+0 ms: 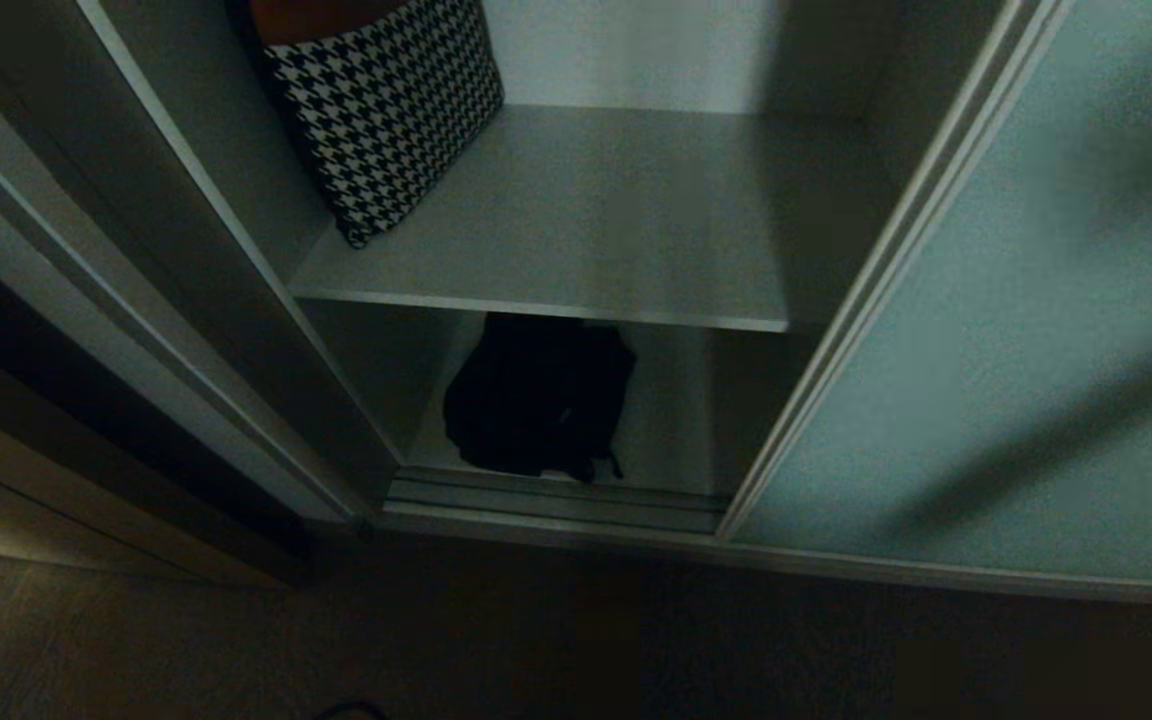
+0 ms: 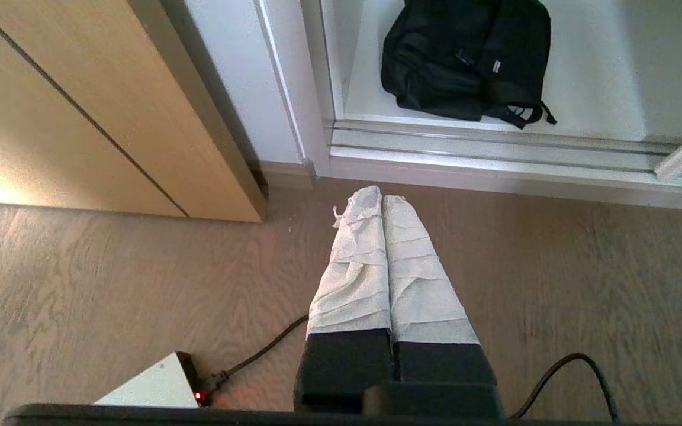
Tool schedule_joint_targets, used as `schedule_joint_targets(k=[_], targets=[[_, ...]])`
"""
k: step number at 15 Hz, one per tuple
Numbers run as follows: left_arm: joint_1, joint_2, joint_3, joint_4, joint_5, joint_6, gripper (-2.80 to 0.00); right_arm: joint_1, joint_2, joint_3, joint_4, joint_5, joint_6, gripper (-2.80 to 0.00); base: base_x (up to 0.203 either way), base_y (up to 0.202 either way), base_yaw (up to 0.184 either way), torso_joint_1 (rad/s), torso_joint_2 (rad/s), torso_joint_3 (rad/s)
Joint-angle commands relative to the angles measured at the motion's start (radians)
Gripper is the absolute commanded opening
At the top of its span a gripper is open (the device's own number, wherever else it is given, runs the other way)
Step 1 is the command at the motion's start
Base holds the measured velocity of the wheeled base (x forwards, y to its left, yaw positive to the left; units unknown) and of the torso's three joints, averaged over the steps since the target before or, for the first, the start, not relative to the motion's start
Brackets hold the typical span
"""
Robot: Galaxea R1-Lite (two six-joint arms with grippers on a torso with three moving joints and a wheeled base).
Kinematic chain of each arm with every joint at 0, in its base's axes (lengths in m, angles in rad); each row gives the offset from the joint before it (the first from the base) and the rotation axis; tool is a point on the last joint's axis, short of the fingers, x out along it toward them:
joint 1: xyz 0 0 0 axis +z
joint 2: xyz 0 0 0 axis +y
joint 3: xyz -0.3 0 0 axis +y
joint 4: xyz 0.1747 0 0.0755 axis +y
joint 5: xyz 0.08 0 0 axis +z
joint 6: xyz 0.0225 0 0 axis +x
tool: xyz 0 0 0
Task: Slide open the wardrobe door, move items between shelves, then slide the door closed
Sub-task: Close the door
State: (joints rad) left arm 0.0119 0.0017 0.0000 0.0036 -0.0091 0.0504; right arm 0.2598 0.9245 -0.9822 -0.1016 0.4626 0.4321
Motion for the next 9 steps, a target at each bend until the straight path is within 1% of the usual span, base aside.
schedule_joint_targets(k=[1,3,5,7,8,9], targets=[[0.000,0.001,0.000,-0.001,0.000,0.000,-2.80,0.033,0.005,0.018,-0.009,-0.065,-0.086,-2.80,0.000,0.000,0.000,0.000,0.00,0.000],[0.000,0.001,0.000,-0.001,0.000,0.000,-2.80,0.055,0.070,0.009,-0.056,-0.159,-0.178,-2.80,0.000,0.000,0.000,0.000,0.00,0.000],[0.000,0.001,0.000,-0.001,0.000,0.000,-2.80,0.087,0.142,-0.019,-0.183,-0.224,-0.231,-2.80,0.000,0.000,0.000,0.000,0.00,0.000],[0.000,0.001,0.000,-0.001,0.000,0.000,-2.80,0.095,0.200,-0.030,-0.312,-0.243,-0.309,-2.80,0.000,0.000,0.000,0.000,0.00,0.000],[0.000,0.001,0.000,-0.001,0.000,0.000,-2.80,0.098,0.223,-0.029,-0.339,-0.243,-0.335,-2.80,0.000,0.000,0.000,0.000,0.00,0.000],[0.000,0.001,0.000,-0.001,0.000,0.000,-2.80,0.112,0.240,-0.032,-0.347,-0.243,-0.343,-2.80,0.000,0.000,0.000,0.000,0.00,0.000]])
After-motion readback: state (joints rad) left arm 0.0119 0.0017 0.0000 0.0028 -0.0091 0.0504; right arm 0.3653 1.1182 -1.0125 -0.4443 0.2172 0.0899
